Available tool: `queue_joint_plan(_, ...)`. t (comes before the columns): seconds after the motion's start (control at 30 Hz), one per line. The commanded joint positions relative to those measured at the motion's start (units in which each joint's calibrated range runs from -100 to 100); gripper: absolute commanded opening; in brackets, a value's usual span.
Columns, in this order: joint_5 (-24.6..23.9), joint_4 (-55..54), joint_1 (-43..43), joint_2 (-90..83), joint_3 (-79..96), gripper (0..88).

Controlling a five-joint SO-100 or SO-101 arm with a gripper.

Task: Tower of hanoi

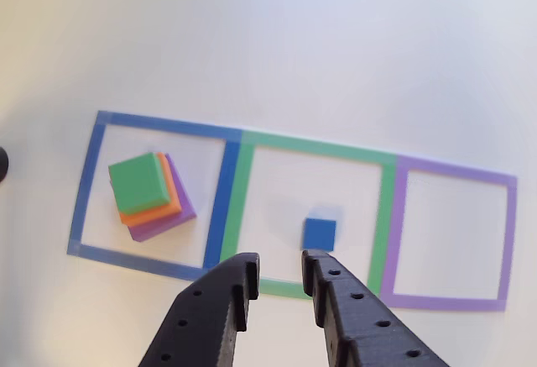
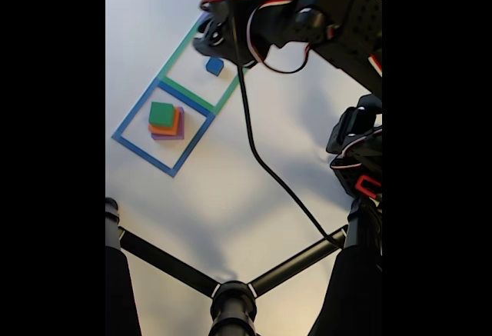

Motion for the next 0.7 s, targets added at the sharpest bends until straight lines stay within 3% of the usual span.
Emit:
queue_joint_plan(0.0,0.0,10.68,4.53,0.48,-13.35,4.0)
queue_joint_plan(0.4,0.0,16.1,14.44,-3.61,-11.99,11.4)
queue_joint_plan(0.5,0.0,12.95,17.49,-6.33,-5.99,21.4)
queue_joint_plan(0.67,0.0,2.51,21.69,-12.9,11.18,24.7)
